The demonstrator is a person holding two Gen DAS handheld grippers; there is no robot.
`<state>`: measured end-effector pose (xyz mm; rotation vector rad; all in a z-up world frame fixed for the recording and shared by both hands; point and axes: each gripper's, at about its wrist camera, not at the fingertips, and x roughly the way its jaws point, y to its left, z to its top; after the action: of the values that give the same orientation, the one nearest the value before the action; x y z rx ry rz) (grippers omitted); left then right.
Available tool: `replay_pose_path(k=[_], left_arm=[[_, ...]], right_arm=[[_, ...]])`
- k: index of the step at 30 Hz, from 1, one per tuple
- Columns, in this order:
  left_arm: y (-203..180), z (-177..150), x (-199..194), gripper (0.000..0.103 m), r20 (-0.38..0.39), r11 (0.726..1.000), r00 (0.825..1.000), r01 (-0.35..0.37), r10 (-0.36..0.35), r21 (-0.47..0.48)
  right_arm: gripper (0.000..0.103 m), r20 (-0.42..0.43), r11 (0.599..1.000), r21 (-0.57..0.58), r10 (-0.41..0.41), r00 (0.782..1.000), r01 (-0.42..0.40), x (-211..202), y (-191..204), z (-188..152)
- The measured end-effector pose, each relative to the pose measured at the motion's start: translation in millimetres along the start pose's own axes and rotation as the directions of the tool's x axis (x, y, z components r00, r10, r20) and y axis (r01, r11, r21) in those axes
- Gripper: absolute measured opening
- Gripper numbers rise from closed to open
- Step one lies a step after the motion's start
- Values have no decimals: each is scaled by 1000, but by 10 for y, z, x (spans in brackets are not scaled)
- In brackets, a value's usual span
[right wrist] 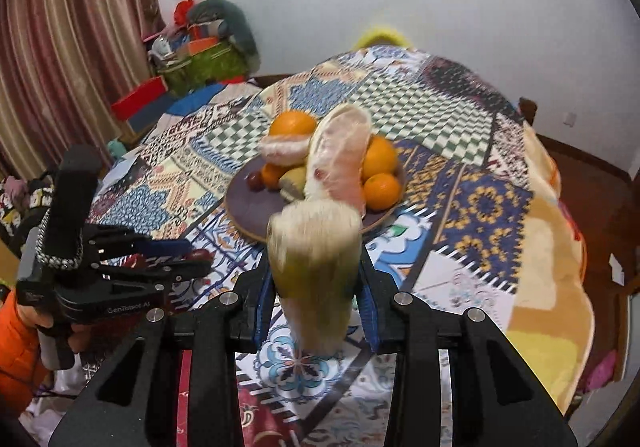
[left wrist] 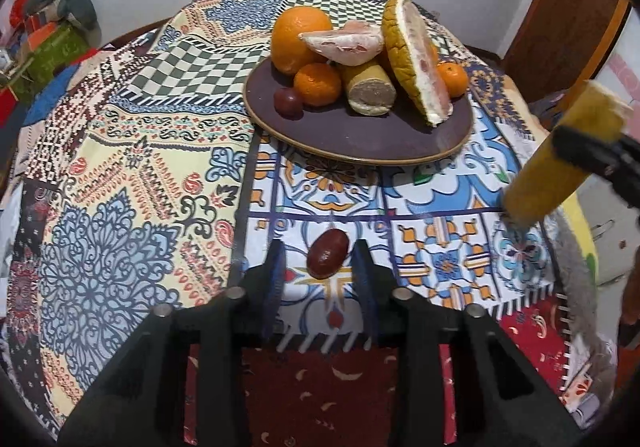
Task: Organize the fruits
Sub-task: 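Lift the corn cob upright and carry it and the date toward the plate, then stand the corn cob upright on the plate with the right gripper while the left gripper releases the date there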
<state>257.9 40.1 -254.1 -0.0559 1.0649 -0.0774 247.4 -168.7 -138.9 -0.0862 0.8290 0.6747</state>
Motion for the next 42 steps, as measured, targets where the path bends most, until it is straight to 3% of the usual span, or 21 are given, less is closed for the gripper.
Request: replay_pose_path(k=[3,16,26,42], left_arm=[[16,-9,-13,18,6,999,1000,31,-31,-10],[54,-4,-218,18,56,999,998,37,-36,-21],[155,207,-440,18,136,998,990,47,-41,-42],[197,453,-239,18,143,997,988,65,-58,-48]], right_arm=[[33,18,1000,19,7,1000,-8,-47,-32,27],[33,49,999,26,19,999,-21,-61,12,153],[33,60,999,6,43,997,-44,89,109,318],[33,31,997,4,73,997,-73,541,143,468]])
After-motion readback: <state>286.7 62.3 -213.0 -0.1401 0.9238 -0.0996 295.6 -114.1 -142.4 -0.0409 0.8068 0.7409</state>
